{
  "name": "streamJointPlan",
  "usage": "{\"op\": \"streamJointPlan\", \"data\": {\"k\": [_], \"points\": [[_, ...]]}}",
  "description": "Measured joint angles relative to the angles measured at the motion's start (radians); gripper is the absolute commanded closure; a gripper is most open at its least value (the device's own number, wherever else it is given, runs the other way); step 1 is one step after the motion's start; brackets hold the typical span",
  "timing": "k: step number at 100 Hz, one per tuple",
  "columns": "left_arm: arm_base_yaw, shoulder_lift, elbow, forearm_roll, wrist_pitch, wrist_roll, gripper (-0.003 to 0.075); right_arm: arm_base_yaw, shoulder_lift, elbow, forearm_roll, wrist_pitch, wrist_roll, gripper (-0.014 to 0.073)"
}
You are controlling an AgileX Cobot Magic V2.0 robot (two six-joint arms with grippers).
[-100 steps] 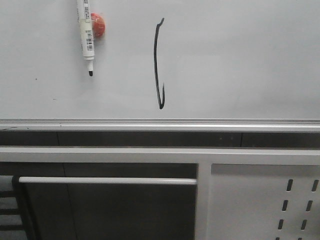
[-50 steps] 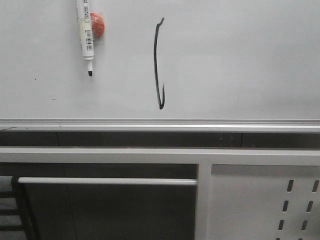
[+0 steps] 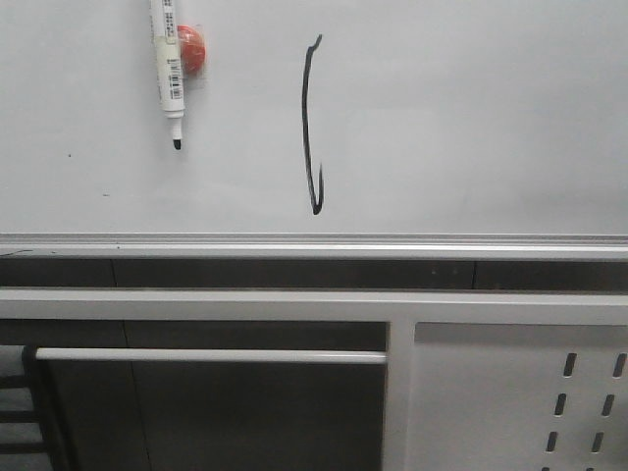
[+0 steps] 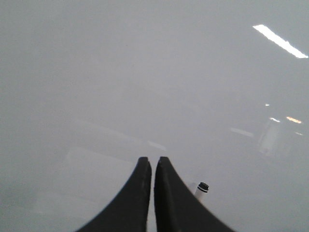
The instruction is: Write number 1 on whiteboard
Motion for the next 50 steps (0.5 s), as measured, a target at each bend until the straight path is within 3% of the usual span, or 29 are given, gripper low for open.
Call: {"op": "streamJointPlan", "data": {"k": [15, 22, 28, 41, 50], "points": [[0.008, 0.0, 0.021, 0.071, 0.051, 0.0, 0.0738, 0.0, 0.0, 0.0, 0.0, 0.0, 0.0, 0.0664], [0.016, 0.0, 0.049, 0.232, 0.137, -0.012, 0.0738, 0.0, 0.0, 0.0, 0.0, 0.0, 0.0, 0.0664], [0.032, 0.0, 0.074, 0.476, 0.244, -0.08, 0.0738, 0.0, 0.0, 0.0, 0.0, 0.0, 0.0, 0.0664], [0.114, 0.0, 0.13, 1.054, 0.433, -0.538, 0.0738, 0.0, 0.0, 0.0, 0.0, 0.0, 0.0, 0.0664], [0.19, -0.003, 0.166, 1.316, 0.546, -0.889, 0.0738, 0.0, 0.0, 0.0, 0.0, 0.0, 0.0, 0.0664]]}}
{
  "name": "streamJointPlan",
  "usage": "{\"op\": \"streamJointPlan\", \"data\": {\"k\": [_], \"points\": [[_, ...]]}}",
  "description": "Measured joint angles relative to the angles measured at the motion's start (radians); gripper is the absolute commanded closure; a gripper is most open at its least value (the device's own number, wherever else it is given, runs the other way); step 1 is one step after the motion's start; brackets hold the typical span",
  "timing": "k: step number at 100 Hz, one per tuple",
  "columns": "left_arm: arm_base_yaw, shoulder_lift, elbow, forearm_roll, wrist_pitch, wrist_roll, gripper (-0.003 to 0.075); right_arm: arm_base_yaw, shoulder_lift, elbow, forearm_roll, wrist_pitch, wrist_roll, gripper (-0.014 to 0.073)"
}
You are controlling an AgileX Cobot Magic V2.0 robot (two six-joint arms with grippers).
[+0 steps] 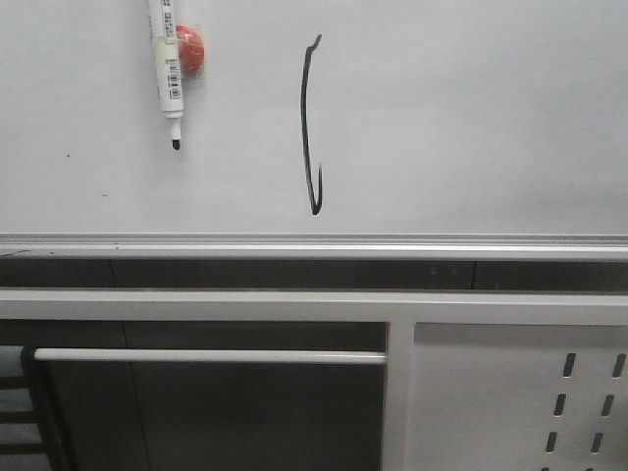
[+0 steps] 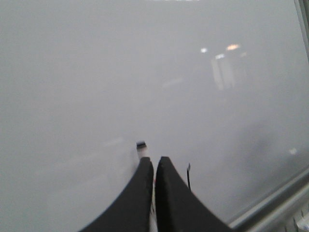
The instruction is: Write number 1 on whiteboard
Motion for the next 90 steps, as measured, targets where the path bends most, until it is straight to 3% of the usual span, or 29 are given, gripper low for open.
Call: {"op": "streamJointPlan", "data": {"k": [11, 21, 48, 74, 90], "points": [[0.106, -0.009, 0.054, 0.2, 0.099, -0.291, 0.0738, 0.0, 0.0, 0.0, 0.0, 0.0, 0.0, 0.0664], [0.189, -0.016, 0.123, 0.27, 0.121, -0.391, 0.0738, 0.0, 0.0, 0.0, 0.0, 0.0, 0.0, 0.0664], [0.309, -0.016, 0.23, 0.298, 0.07, -0.489, 0.0738, 0.0, 0.0, 0.0, 0.0, 0.0, 0.0, 0.0664], [0.459, -0.016, 0.23, 0.332, 0.268, -0.514, 0.0738, 0.0, 0.0, 0.0, 0.0, 0.0, 0.0, 0.0664], [0.517, -0.016, 0.23, 0.313, 0.277, -0.516, 0.0738, 0.0, 0.0, 0.0, 0.0, 0.0, 0.0, 0.0664]]}}
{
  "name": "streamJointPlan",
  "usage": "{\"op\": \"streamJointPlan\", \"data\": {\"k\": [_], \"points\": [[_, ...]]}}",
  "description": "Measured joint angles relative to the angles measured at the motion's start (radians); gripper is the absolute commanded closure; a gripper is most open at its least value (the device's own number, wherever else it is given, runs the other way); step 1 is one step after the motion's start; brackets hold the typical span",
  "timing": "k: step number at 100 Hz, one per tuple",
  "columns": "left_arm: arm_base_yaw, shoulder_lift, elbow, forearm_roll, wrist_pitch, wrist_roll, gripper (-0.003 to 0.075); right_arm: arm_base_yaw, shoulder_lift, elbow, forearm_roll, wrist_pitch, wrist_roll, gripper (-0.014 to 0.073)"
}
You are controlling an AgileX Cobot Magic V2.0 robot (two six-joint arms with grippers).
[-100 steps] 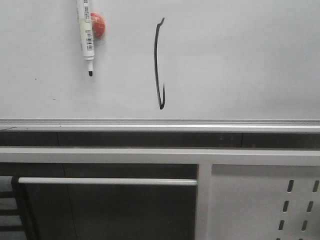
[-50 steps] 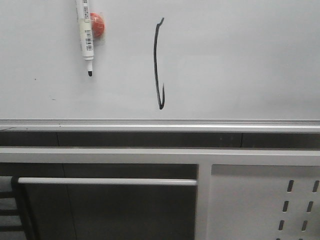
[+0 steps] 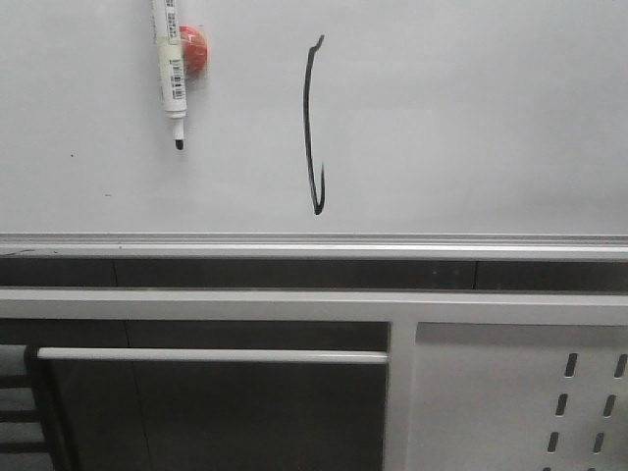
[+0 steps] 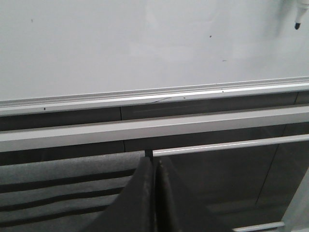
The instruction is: Write number 1 on whiteboard
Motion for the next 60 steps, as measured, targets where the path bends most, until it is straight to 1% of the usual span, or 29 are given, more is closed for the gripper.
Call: {"op": "streamJointPlan", "data": {"k": [15, 60], "points": [[0.016, 0.0, 0.0, -0.005, 0.0, -0.001, 0.0738, 0.0, 0.0, 0.0, 0.0, 0.0, 0.0, 0.0664], [0.016, 0.0, 0.0, -0.005, 0.0, -0.001, 0.0738, 0.0, 0.0, 0.0, 0.0, 0.0, -0.002, 0.0664]]}}
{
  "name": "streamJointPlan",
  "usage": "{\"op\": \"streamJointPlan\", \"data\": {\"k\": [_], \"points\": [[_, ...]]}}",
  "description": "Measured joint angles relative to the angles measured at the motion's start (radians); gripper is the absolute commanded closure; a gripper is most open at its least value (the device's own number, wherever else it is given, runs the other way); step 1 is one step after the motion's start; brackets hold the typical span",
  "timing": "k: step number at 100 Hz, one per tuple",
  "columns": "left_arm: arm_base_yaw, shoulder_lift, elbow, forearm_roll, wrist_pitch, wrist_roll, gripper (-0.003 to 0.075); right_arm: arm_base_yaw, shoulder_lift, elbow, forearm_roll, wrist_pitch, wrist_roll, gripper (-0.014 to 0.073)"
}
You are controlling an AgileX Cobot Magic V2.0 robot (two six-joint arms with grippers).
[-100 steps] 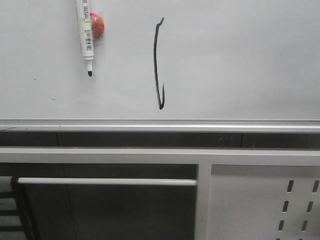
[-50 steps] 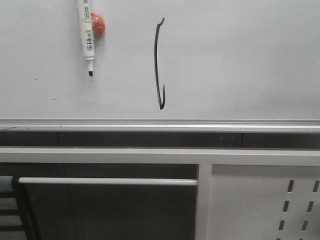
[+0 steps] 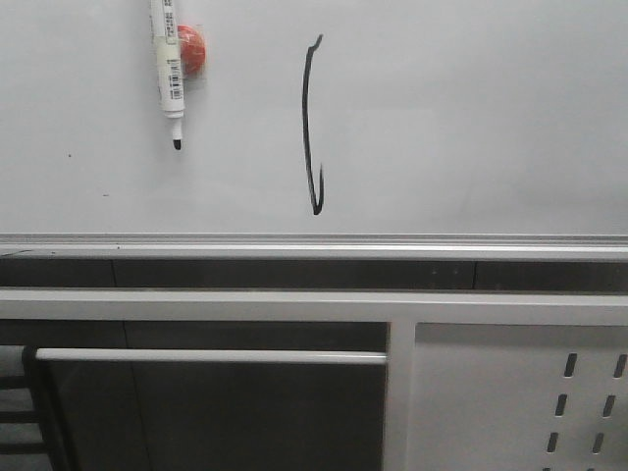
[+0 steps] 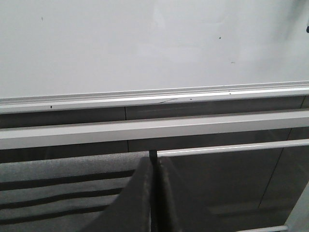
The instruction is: Write number 1 on whiteboard
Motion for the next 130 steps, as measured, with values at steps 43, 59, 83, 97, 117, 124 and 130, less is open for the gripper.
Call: {"op": "streamJointPlan", "data": {"k": [43, 59, 83, 97, 117, 124, 130], "points": [[0.0, 0.0, 0.0, 0.0, 0.0, 0.0, 0.0738, 0.0, 0.007, 0.052, -0.035, -0.087, 0.002, 0.0664], [0.0, 0.0, 0.0, 0.0, 0.0, 0.0, 0.0738, 0.0, 0.083, 0.074, -0.137, -0.116, 0.082, 0.0664], [0.0, 0.0, 0.0, 0.0, 0.0, 0.0, 0.0738, 0.0, 0.221, 0.144, -0.432, -0.122, 0.448, 0.0664], [0.0, 0.0, 0.0, 0.0, 0.0, 0.0, 0.0738, 0.0, 0.278, 0.194, -0.566, -0.109, 0.62, 0.0664], [0.0, 0.0, 0.0, 0.0, 0.0, 0.0, 0.0738, 0.0, 0.354, 0.23, -0.613, -0.094, 0.787, 0.0665], [0.0, 0.0, 0.0, 0.0, 0.0, 0.0, 0.0738, 0.0, 0.373, 0.231, -0.611, -0.091, 0.806, 0.0665], [0.0, 0.0, 0.0, 0.0, 0.0, 0.0, 0.0738, 0.0, 0.384, 0.227, -0.601, -0.087, 0.813, 0.0665]]}}
